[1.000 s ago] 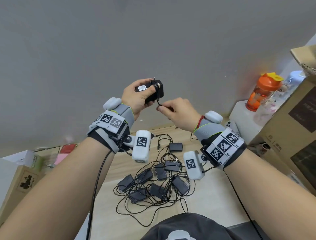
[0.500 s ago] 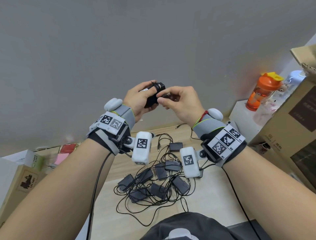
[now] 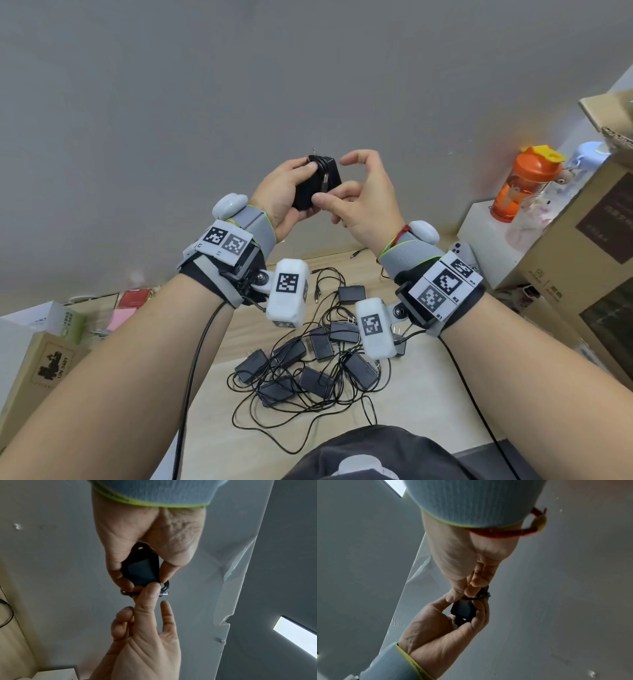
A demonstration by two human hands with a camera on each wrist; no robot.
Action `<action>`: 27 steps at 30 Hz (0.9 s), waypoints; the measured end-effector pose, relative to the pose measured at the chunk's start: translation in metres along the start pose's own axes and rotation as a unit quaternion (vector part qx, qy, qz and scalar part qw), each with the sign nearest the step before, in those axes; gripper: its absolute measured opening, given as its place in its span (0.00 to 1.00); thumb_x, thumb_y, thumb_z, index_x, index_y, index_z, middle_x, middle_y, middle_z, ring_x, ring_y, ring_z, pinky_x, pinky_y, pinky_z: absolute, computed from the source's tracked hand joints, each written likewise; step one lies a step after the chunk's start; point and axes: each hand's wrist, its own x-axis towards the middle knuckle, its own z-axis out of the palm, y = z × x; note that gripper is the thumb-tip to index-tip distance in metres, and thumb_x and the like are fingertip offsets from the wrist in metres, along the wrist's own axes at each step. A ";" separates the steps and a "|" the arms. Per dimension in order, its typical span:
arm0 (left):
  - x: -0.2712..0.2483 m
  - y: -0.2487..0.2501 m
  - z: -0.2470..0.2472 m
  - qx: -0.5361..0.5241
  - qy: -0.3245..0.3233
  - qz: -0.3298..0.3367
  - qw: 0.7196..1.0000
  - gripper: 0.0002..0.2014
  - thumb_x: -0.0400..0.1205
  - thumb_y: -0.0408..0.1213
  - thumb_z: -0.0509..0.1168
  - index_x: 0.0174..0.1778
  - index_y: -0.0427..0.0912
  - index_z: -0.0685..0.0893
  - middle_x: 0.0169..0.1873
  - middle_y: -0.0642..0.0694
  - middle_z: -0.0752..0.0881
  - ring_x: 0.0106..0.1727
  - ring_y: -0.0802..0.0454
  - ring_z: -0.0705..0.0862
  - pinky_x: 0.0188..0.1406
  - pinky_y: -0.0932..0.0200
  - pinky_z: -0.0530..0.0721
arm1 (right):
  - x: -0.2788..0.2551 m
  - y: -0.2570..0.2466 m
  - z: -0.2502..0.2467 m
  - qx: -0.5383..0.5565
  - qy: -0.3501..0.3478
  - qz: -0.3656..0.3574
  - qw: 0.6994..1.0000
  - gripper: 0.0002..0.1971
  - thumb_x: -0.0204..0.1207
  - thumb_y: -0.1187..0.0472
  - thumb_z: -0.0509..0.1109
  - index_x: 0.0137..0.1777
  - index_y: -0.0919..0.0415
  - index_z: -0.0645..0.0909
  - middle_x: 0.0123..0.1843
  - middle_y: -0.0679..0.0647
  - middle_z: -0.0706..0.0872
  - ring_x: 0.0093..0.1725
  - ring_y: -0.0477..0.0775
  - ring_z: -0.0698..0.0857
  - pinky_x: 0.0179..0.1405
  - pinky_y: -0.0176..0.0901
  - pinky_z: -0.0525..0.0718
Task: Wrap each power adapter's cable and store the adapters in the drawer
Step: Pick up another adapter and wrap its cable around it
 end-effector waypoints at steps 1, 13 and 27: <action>0.000 0.000 0.001 -0.003 0.003 -0.002 1.000 0.13 0.87 0.37 0.61 0.67 0.44 0.80 0.50 0.42 0.87 0.48 0.47 0.86 0.50 0.49 0.86 | 0.001 0.001 0.000 -0.016 0.000 0.012 1.000 0.28 0.67 0.64 0.83 0.58 0.54 0.68 0.31 0.56 0.90 0.24 0.51 0.83 0.27 0.35 0.78; 0.000 -0.003 0.004 0.044 -0.011 -0.010 0.999 0.07 0.87 0.36 0.61 0.60 0.47 0.79 0.52 0.43 0.85 0.43 0.43 0.86 0.38 0.56 0.82 | 0.017 0.012 -0.005 -0.149 0.101 0.047 0.983 0.12 0.65 0.49 0.84 0.34 0.50 0.83 0.27 0.46 0.83 0.25 0.42 0.79 0.33 0.36 0.76; 0.001 -0.013 0.000 0.031 -0.005 -0.057 0.998 0.12 0.88 0.46 0.59 0.58 0.42 0.79 0.44 0.39 0.85 0.31 0.44 0.82 0.25 0.61 0.80 | 0.017 0.021 0.000 -0.185 0.061 -0.087 0.977 0.11 0.76 0.54 0.75 0.56 0.55 0.81 0.32 0.47 0.81 0.31 0.44 0.78 0.37 0.35 0.78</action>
